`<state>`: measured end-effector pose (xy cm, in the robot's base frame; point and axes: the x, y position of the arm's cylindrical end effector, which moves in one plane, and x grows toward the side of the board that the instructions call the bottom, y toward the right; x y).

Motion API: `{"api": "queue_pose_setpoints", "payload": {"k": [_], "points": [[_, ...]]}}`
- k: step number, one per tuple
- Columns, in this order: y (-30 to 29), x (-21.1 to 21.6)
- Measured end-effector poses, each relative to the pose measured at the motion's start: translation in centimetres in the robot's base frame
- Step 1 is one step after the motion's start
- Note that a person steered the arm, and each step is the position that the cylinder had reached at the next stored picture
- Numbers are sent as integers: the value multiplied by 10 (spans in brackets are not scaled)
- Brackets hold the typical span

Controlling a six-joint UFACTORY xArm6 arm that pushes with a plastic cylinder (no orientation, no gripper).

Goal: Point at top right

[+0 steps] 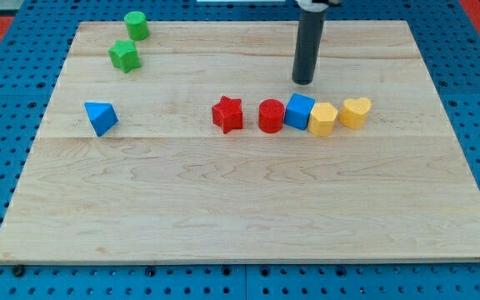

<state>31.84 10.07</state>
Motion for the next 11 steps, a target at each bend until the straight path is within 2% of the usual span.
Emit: {"api": "queue_pose_setpoints", "payload": {"k": [1, 2, 7, 11], "points": [[36, -38], [64, -46], [107, -52], [118, -52]]}}
